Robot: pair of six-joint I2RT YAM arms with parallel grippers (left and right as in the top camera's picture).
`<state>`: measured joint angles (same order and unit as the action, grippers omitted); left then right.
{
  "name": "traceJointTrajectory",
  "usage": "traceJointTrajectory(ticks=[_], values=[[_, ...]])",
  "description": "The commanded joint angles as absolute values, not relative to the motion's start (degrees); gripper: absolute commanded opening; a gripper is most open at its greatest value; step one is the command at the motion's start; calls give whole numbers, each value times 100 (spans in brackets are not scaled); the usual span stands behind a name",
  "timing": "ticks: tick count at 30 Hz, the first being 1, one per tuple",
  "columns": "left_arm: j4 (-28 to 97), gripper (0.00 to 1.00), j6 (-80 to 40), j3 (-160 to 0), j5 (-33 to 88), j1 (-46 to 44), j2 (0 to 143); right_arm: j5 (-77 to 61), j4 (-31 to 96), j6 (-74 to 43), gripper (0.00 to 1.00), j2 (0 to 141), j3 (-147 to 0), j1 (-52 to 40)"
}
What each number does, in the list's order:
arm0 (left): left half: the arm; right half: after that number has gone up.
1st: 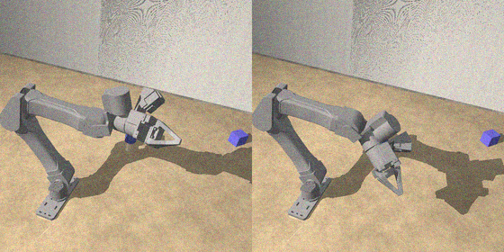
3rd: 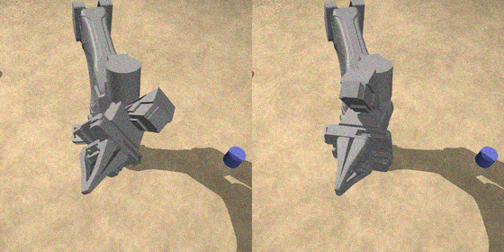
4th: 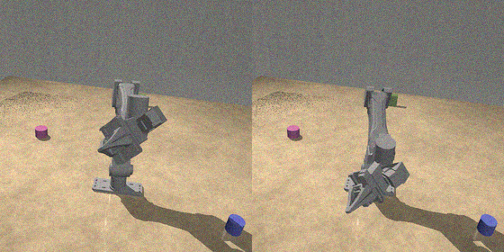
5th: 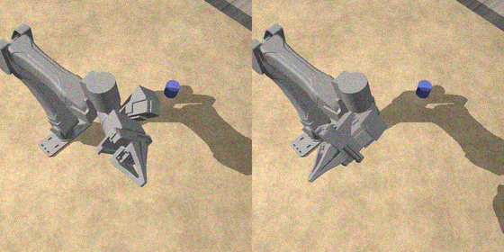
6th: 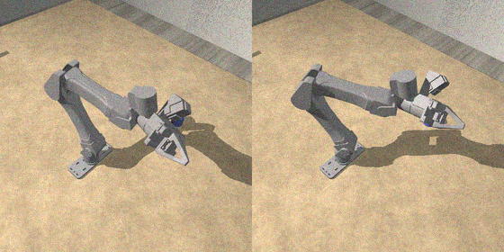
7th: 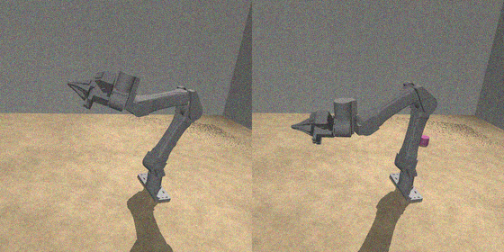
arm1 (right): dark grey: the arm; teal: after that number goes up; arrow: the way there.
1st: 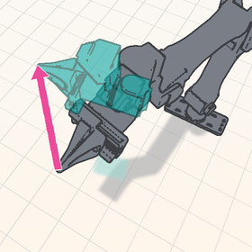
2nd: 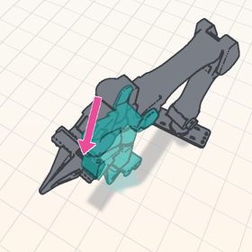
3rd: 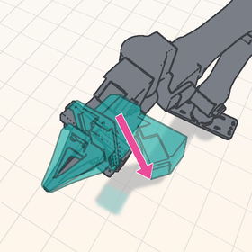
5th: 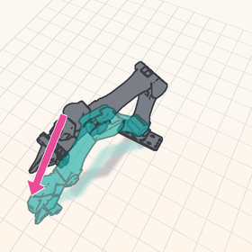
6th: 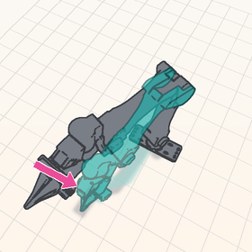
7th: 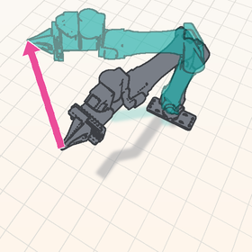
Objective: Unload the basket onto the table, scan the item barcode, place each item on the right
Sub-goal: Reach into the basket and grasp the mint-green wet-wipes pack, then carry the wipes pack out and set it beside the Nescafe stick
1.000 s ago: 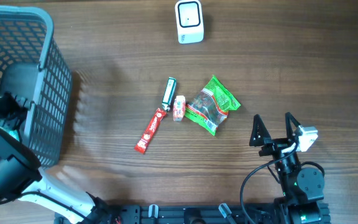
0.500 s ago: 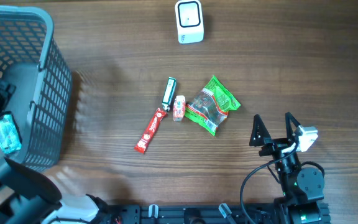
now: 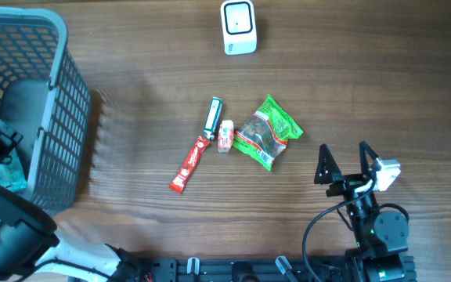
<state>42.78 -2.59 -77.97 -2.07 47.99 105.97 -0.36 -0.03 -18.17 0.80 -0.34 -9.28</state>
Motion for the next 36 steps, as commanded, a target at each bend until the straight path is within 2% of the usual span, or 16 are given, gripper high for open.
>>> traceJointTrajectory(ticks=[1,4,7,8,11,15,21,24,25,27,28,31,36], values=[[4309,100,-128,-7758,-71,4829,11091,5,-38,-1820,100,64,-30,-908],[4351,97,-196,-7758,-71,4829,11365,5,-36,-1820,100,64,-30,-908],[4362,59,-392,-7758,-12,4823,11360,5,-36,-1817,100,64,-30,-908],[4364,53,-532,-7780,248,4823,11314,5,-36,-1820,100,64,-30,-908],[4600,52,-965,-8130,1494,4823,11041,5,-36,-1820,100,64,-30,-908],[4984,49,-1280,-8711,2248,4770,10272,5,-36,-1820,100,64,-30,-908],[5019,46,-1551,-8864,2259,4329,8495,5,-38,-1820,100,64,-30,-908],[5063,42,-1549,-8862,1632,3907,7679,5,-36,-1820,100,64,-30,-908],[5096,39,-1549,-8862,1575,3771,7498,8,-36,-1817,100,64,-30,-908],[5218,25,-1553,-8862,1581,3535,7240,5,-36,-1820,100,64,-30,-908],[5310,24,-1549,-8862,1564,3374,7135,5,-36,-1820,100,64,-30,-908],[5566,25,-1549,-8862,1192,2987,7035,5,-38,-1820,100,64,-30,-908],[6318,27,-1549,-8862,1472,2115,7032,5,-36,-1820,100,64,-30,-908]])
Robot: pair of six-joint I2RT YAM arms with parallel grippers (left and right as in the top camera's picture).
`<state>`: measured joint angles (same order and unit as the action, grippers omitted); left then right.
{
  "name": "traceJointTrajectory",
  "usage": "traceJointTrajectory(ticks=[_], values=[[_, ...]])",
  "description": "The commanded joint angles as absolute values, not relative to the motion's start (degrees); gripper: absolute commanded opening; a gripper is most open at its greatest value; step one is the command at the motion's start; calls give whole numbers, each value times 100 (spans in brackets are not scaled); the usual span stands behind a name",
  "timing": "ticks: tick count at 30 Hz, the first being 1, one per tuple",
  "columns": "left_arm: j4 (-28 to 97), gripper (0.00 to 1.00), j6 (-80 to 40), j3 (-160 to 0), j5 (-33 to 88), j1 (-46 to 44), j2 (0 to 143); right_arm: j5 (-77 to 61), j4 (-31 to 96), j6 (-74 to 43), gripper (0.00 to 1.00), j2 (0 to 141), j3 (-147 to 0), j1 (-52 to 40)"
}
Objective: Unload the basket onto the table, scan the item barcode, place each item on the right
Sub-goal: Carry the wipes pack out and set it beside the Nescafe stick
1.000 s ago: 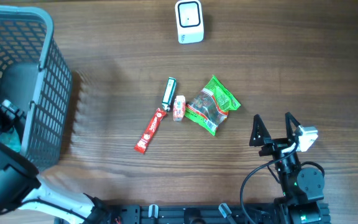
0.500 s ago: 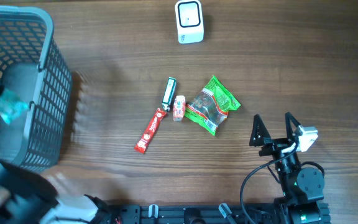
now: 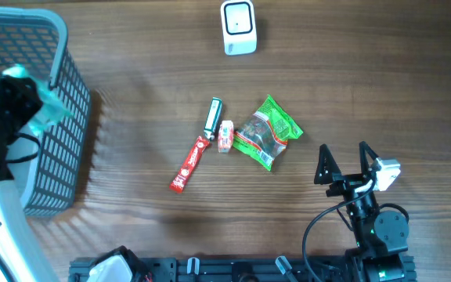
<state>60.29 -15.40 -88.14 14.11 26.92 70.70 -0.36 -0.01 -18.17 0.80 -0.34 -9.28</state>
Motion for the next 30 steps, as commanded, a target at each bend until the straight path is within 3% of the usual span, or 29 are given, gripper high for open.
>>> traceJointTrajectory(ticks=[1,7,11,19,20,21,22,24,25,28,30], values=[[6427,28,-1549,-8862,1474,1911,7032,8,-36,-1817,100,64,-30,-908],[6831,25,-1608,-8543,1328,346,7052,5,-38,-1820,100,64,-30,-908],[6705,25,-1798,-7450,880,-532,7218,5,-38,-1820,100,64,-30,-908],[4554,25,-2222,-5111,867,-1380,7898,5,-38,-1820,100,64,-30,-908],[4333,29,-2303,-4980,867,-1441,8068,5,-36,-1820,100,64,-30,-908],[4233,52,-2300,-4950,867,-1470,8211,5,-36,-1820,100,64,-30,-908],[4174,66,-2298,-4950,871,-1479,8302,5,-36,-1822,100,64,-30,-908],[4082,92,-2298,-4963,934,-1476,8359,5,-36,-1820,100,64,-30,-908],[4117,99,-2298,-5037,937,-1474,8326,8,-38,-1820,100,64,-30,-908],[4333,99,-2294,-5439,934,-1474,8149,8,-36,-1822,100,64,-30,-908],[4318,88,-2296,-5527,941,-1479,8055,5,-38,-1817,100,64,-30,-908]])
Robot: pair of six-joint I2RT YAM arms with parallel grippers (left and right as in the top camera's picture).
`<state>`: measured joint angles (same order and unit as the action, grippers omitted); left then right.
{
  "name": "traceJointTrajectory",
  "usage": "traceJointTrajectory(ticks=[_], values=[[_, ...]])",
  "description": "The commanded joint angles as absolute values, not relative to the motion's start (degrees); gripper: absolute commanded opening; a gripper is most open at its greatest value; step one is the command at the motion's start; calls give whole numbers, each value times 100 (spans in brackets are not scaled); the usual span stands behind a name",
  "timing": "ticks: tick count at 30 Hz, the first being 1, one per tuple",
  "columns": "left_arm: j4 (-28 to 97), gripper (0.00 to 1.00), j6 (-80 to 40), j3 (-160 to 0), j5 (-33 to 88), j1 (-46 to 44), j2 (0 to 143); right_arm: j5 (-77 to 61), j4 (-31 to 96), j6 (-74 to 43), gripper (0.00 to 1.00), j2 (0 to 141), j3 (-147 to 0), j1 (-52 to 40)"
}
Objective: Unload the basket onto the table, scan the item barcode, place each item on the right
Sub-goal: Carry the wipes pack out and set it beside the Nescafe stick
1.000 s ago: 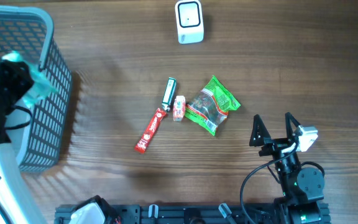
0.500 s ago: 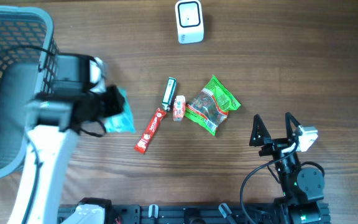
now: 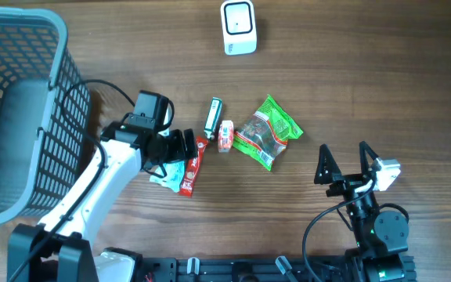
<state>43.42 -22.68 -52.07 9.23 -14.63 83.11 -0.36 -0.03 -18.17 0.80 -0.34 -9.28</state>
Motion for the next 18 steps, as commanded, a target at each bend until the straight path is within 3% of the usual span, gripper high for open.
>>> traceJointTrajectory(ticks=[1,2,4,5,18], values=[[4305,68,-2298,-5529,939,-1479,8031,5,-36,-1820,100,64,-30,-908],[4322,45,-2296,-5527,934,-1479,8034,8,-36,-1822,100,64,-30,-908],[4469,12,-2296,-5507,930,-1479,8103,5,-36,-1820,100,64,-30,-908],[4587,6,-2296,-5483,932,-1479,8173,5,-36,-1820,100,64,-30,-908],[3345,4,-2102,-4602,1267,-1479,9402,5,-36,-1820,100,64,-30,-908]])
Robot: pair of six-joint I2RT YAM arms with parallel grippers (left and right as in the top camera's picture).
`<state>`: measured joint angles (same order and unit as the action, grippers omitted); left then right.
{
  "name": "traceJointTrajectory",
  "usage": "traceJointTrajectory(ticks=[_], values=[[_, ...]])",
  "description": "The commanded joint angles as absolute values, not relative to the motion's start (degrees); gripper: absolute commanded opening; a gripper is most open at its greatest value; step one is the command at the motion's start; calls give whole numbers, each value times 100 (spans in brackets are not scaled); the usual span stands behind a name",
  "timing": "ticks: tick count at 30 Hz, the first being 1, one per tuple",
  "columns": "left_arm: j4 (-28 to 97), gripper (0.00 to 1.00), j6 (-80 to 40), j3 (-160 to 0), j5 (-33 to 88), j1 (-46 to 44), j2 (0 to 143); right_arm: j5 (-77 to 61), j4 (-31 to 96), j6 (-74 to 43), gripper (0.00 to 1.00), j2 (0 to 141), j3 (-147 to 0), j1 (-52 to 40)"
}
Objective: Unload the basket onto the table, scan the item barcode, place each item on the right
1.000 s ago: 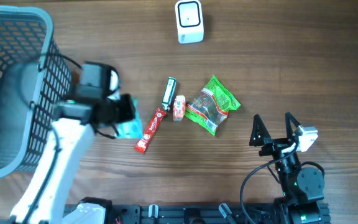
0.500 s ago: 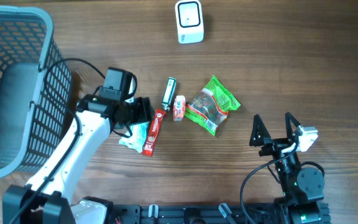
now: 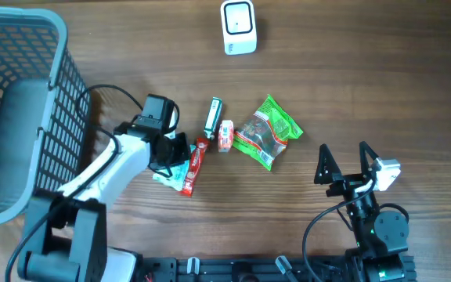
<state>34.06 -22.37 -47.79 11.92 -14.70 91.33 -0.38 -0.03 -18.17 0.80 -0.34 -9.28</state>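
Note:
My left gripper [image 3: 178, 151] hangs low over the table just left of the row of items. A teal-and-white packet [image 3: 167, 175] lies under its fingers, with its edge against a red stick packet [image 3: 193, 164]. The jaws look parted and the packet seems to rest on the wood, though the arm hides part of it. The white scanner [image 3: 239, 27] stands at the far edge. At the near right my right gripper [image 3: 343, 162] is open, holding nothing.
A grey mesh basket [image 3: 22, 110] fills the left side. A green-and-white tube [image 3: 212, 115], a small candy [image 3: 225, 135] and a green snack bag [image 3: 266, 131] lie mid-table, right of the left gripper.
The left arm's wrist has shifted slightly right and toward the items. The teal packet stays in the same spot by the red stick and looks flatter. The right arm is unchanged.
The left gripper was first down inside the basket at the teal packet. Then it held the packet up over the basket's rim. Later it had brought it to the table beside the red stick, where the packet now lies. The right arm never moved.

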Motion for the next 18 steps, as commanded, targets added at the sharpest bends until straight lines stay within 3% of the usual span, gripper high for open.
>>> traceJointTrajectory(ticks=[1,6,8,10,13,18], values=[[3352,4,-2102,-4622,1396,-1479,9369,5,-36,-1820,100,64,-30,-908],[3509,4,-2154,-5068,2058,-1479,8514,5,-43,-1826,100,64,-30,-908],[3697,8,-2152,-5205,1918,-1474,7981,-152,-36,-2231,100,64,-30,-908],[4064,4,-2174,-5205,1505,-1474,7690,-666,-19,-2248,100,71,-34,-908],[4713,4,-2169,-5131,770,-1474,7795,-1168,82,-2252,100,178,-167,-908],[4652,4,-2171,-4626,633,-1474,8318,-1417,438,-2248,100,611,-709,-908]])
